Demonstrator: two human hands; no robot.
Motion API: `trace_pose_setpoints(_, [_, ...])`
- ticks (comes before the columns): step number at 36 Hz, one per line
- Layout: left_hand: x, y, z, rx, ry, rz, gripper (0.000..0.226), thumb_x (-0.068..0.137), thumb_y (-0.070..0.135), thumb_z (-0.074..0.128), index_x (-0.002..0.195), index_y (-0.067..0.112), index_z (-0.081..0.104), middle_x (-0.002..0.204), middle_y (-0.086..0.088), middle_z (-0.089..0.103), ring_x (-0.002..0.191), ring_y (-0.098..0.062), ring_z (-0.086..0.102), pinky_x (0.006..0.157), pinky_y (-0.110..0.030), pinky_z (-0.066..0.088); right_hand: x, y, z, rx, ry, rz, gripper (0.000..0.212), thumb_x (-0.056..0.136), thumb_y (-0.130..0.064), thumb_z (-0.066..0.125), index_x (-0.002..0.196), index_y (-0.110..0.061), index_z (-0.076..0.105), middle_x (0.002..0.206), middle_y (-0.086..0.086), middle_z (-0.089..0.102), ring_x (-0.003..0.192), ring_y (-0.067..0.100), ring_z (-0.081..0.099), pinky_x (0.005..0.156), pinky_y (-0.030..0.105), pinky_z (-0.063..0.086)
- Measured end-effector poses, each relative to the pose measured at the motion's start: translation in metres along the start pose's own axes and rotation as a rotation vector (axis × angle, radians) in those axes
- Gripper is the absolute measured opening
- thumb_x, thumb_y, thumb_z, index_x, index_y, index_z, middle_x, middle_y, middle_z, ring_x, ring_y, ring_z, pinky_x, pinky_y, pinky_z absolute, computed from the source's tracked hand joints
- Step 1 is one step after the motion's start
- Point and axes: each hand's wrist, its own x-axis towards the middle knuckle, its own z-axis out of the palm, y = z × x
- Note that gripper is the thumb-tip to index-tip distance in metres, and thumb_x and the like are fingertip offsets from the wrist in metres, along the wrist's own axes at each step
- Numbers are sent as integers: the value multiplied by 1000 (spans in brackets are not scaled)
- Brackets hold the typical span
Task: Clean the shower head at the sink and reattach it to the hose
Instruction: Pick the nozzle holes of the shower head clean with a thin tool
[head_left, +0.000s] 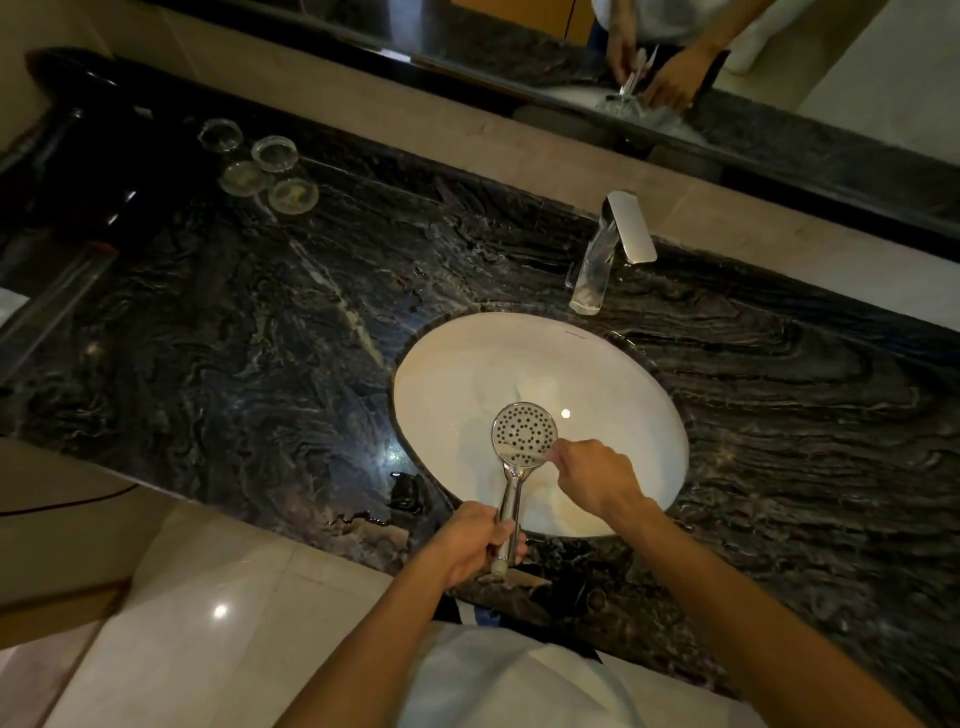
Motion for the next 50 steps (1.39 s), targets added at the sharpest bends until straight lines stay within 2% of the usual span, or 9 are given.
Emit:
trace_pose_setpoints(6, [1, -1, -2, 34, 2, -9, 13, 99, -6, 45, 104, -13, 54, 83, -19, 63, 71, -25, 65, 61, -33, 56, 27, 8, -29, 45, 145, 151, 30, 102, -29, 41, 122, -18, 61, 111, 13, 69, 100, 34, 65, 74, 38, 45])
trace_pose_setpoints(12, [0, -4, -5, -43, 3, -1, 14, 100, -5, 44, 98, -12, 56, 84, -19, 62, 73, -25, 64, 64, -35, 57, 23, 6, -30, 32, -59, 17, 25, 102, -27, 43, 114, -21, 64, 107, 10, 68, 96, 29, 63, 71, 35, 46])
trace_pose_setpoints(16, [0, -4, -3, -62, 2, -16, 15, 100, -5, 44, 96, -12, 56, 87, -21, 61, 74, -27, 64, 62, -34, 57, 7, 11, -6, 12, -163, -62, 25, 102, -34, 43, 109, -21, 64, 108, 9, 69, 95, 28, 64, 71, 35, 46])
trace_pose_setpoints(20, [1, -1, -2, -68, -1, -12, 13, 100, -7, 44, 104, -14, 53, 86, -21, 60, 75, -27, 63, 62, -34, 57, 11, 19, -10, 59, -60, -12, 27, 103, -37, 43, 108, -22, 65, 107, 5, 69, 96, 27, 64, 70, 32, 42])
trace_pose_setpoints(27, [3, -4, -7, -37, 1, -17, 13, 99, -5, 46, 102, -12, 55, 88, -21, 63, 76, -27, 66, 68, -38, 57, 23, 23, -21, 119, 78, 147, 35, 106, -38, 34, 102, -16, 60, 98, 9, 68, 76, 21, 53, 64, 33, 39])
trace_pose_setpoints(32, [5, -3, -7, -31, -6, -23, 13, 99, -5, 46, 101, -12, 56, 88, -21, 64, 75, -27, 67, 69, -39, 57, 14, 28, -9, 163, 4, 95, 34, 106, -38, 35, 100, -16, 61, 96, 8, 69, 77, 22, 58, 65, 32, 43])
trace_pose_setpoints(37, [5, -1, -6, -23, 4, -26, 14, 99, -6, 45, 103, -13, 56, 90, -22, 64, 76, -27, 67, 72, -40, 58, -6, 37, 17, 146, -172, -22, 34, 105, -39, 37, 95, -16, 58, 99, 13, 70, 87, 29, 63, 69, 34, 44])
trace_pose_setpoints(42, [4, 1, -5, -7, 3, -22, 15, 100, -4, 45, 103, -13, 57, 89, -20, 64, 77, -26, 67, 71, -38, 59, 3, 40, 4, 157, -64, 9, 33, 105, -37, 38, 99, -16, 62, 101, 11, 70, 91, 29, 63, 68, 33, 42])
trace_pose_setpoints(50, [3, -1, -7, 33, -13, -20, 15, 100, -4, 45, 102, -12, 57, 89, -20, 64, 77, -26, 67, 71, -37, 59, 26, 30, -18, 153, 73, 156, 36, 106, -36, 33, 111, -16, 62, 102, 9, 68, 79, 21, 54, 67, 32, 41])
